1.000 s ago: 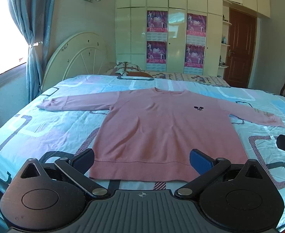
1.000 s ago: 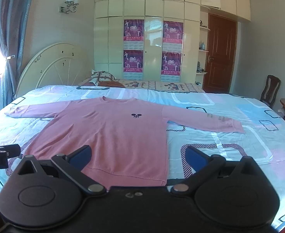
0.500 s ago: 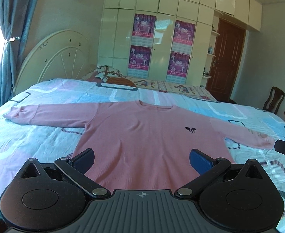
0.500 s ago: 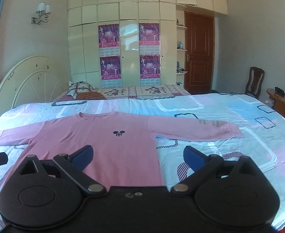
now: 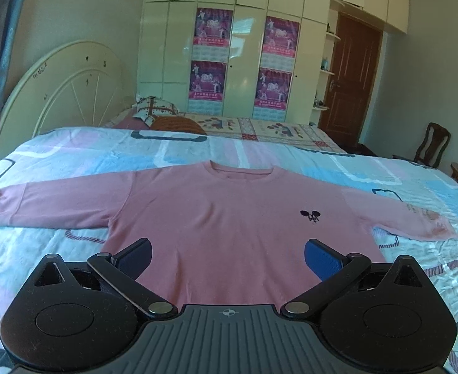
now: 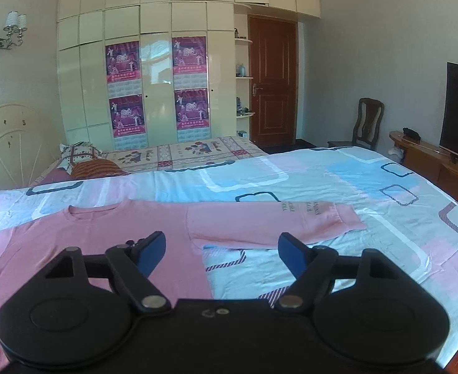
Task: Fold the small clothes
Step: 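Move the right tool to the printed sleeve cuff and close on it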
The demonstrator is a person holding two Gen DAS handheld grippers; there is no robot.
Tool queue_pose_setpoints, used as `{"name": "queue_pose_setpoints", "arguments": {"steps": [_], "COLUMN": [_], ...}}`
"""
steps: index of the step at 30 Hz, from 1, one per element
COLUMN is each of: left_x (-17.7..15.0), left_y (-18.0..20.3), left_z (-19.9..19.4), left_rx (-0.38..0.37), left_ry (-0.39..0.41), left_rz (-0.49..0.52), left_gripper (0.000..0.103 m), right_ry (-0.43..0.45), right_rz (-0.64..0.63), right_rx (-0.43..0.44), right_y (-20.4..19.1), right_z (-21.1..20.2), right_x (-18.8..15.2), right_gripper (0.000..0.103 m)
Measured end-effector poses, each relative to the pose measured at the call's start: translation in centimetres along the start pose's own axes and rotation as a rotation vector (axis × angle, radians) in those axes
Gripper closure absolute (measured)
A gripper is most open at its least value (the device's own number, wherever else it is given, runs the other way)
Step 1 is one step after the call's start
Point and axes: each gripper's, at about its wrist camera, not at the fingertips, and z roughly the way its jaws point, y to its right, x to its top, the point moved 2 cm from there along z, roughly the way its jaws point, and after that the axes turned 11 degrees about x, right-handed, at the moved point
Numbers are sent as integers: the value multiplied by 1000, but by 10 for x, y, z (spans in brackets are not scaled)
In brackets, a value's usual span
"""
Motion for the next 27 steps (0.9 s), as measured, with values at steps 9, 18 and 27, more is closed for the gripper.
{"name": "queue_pose_setpoints", "arguments": {"steps": [9,18,27], "left_x": [23,23,9], "left_y": [64,142,188], "left_z": [54,124,160], "left_rx": [12,89,117], "left_ry": [8,-112,-221], "left_rz": [23,69,85], "left_gripper": [0,0,0], "right_ry": [-29,-94,-164], "right_rz": [98,314,572], "right_rx": [-71,-153,-112], "right_y": [93,231,315], "right_z": [69,149,213], "right_x": [11,4,-32], "right_gripper": [52,59,59]}}
